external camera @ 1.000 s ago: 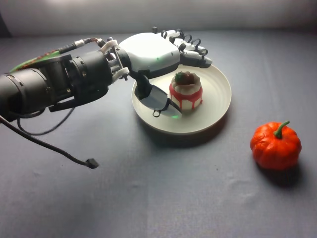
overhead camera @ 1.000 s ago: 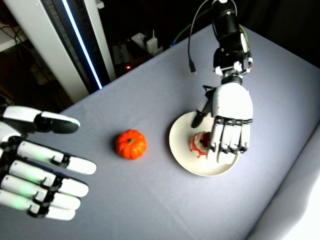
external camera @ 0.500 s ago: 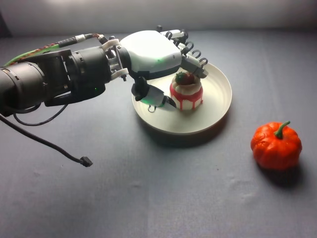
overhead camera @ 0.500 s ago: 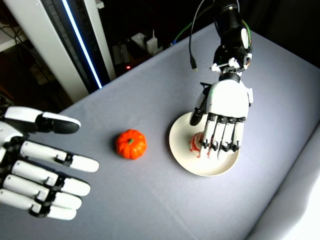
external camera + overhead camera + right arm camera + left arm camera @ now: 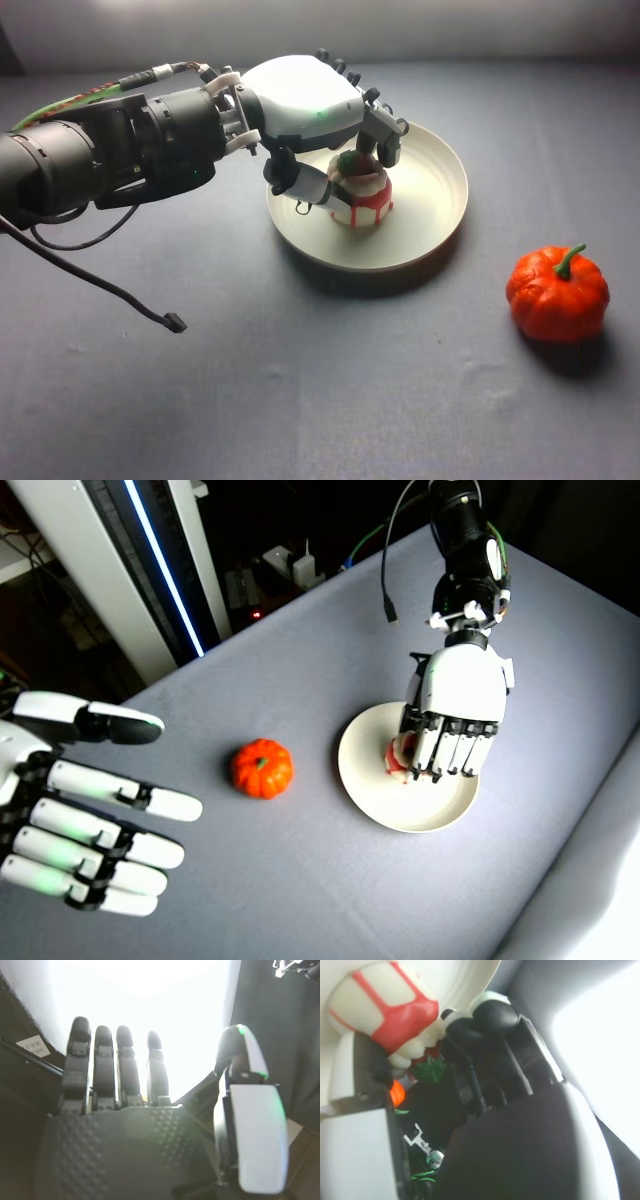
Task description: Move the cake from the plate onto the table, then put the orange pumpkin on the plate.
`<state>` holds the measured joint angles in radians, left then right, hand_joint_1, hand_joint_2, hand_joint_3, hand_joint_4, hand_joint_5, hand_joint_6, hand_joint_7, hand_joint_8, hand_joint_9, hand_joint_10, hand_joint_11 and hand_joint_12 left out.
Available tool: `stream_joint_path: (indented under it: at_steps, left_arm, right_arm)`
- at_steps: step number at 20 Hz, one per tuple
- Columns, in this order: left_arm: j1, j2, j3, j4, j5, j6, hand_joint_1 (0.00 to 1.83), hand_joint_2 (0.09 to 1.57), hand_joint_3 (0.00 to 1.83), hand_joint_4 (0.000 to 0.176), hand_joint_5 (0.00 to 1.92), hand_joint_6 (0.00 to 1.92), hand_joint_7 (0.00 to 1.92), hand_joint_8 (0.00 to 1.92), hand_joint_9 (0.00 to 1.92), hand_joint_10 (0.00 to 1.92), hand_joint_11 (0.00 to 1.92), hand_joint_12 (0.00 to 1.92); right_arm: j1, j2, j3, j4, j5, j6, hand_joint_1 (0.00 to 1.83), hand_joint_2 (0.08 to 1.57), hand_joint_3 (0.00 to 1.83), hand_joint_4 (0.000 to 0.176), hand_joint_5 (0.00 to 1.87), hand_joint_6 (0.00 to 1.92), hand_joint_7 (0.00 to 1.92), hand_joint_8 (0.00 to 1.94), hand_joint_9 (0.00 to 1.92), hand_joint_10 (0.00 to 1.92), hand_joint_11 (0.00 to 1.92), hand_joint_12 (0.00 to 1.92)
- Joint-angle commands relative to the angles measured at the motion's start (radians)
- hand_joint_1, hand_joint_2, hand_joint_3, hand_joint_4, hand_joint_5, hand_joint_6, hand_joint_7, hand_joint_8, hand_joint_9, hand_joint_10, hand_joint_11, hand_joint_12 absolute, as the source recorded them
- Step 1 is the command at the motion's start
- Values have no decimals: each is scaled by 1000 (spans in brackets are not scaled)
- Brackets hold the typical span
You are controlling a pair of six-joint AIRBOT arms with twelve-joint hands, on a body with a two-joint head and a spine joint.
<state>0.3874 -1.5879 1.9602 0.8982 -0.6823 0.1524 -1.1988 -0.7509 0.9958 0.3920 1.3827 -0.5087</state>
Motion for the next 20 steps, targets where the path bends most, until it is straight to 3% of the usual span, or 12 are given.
stream_joint_path:
  at_steps: [1, 3, 6, 7, 9, 12, 13, 14, 15, 17, 18, 20]
  left_arm:
    - [-7, 7, -2, -58, -72, 5, 1198, 1185, 0, 0, 896, 1105, 797, 1387, 677, 1668, 585, 1921]
    - [-9, 21, -18, -94, -92, 5, 1196, 1191, 1, 0, 856, 1108, 817, 1421, 706, 1766, 646, 1921]
    - [-31, 71, -68, -162, -130, 5, 1183, 1197, 1, 0, 865, 1125, 780, 1405, 678, 1607, 679, 1864]
    - [-36, 98, -93, -190, -143, 5, 1127, 1201, 0, 0, 806, 1235, 671, 1208, 745, 1493, 742, 1773]
    - [-43, 152, -134, -249, -161, 5, 1171, 1218, 0, 0, 836, 1199, 728, 1426, 769, 1550, 778, 1796]
    - [-37, 226, -179, -308, -181, 5, 1172, 1277, 2, 0, 820, 1347, 523, 1566, 407, 1499, 472, 1796]
    - [-33, 255, -194, -317, -185, 5, 1169, 1260, 0, 0, 820, 1273, 610, 1578, 537, 1646, 557, 1892]
    - [-29, 277, -205, -319, -185, 5, 1183, 1246, 0, 0, 849, 1318, 616, 1446, 457, 1329, 422, 1693]
    - [-22, 310, -230, -326, -172, 5, 1188, 1244, 0, 0, 854, 1324, 611, 1441, 429, 1258, 258, 1614]
    - [7, 358, -254, -336, -169, 5, 1178, 1232, 0, 0, 861, 1234, 664, 1491, 554, 1579, 509, 1814]
    - [37, 384, -269, -344, -161, 5, 1178, 1241, 2, 0, 854, 1236, 630, 1531, 463, 1632, 401, 1899]
    - [91, 420, -290, -362, -161, 5, 1195, 1202, 0, 0, 914, 1125, 706, 1421, 513, 1479, 384, 1789]
  right_arm:
    - [15, 5, 5, 19, 122, 9, 459, 1190, 7, 82, 280, 4, 284, 8, 294, 18, 348, 121]
    - [15, 5, 5, 19, 122, 9, 462, 1202, 8, 90, 304, 10, 304, 11, 306, 15, 361, 131]
    - [15, 5, 5, 19, 117, 9, 429, 1218, 8, 91, 282, 0, 273, 0, 237, 0, 232, 87]
    - [15, 5, 4, 19, 117, 9, 432, 1212, 4, 96, 283, 1, 257, 0, 210, 0, 205, 78]
    - [15, 4, 2, 20, 117, 9, 426, 1213, 3, 100, 294, 7, 230, 2, 182, 0, 175, 71]
    - [15, 2, 0, 20, 110, 9, 458, 1227, 6, 70, 293, 1, 220, 0, 176, 1, 165, 83]
    - [15, 1, 0, 20, 108, 9, 454, 1225, 4, 67, 282, 0, 205, 0, 162, 0, 159, 87]
    - [15, 1, -1, 20, 108, 9, 475, 1223, 0, 54, 275, 0, 197, 0, 152, 0, 71, 282]
    - [14, 1, -1, 20, 108, 9, 487, 1215, 0, 42, 247, 0, 170, 0, 124, 0, 13, 373]
    - [14, -1, -3, 23, 108, 9, 496, 1181, 0, 61, 265, 2, 193, 3, 139, 4, 0, 453]
    - [13, -3, -4, 23, 108, 9, 475, 1184, 0, 53, 235, 0, 164, 0, 111, 0, 0, 425]
    - [11, -4, -4, 24, 107, 9, 476, 1159, 0, 50, 213, 2, 152, 2, 101, 1, 0, 365]
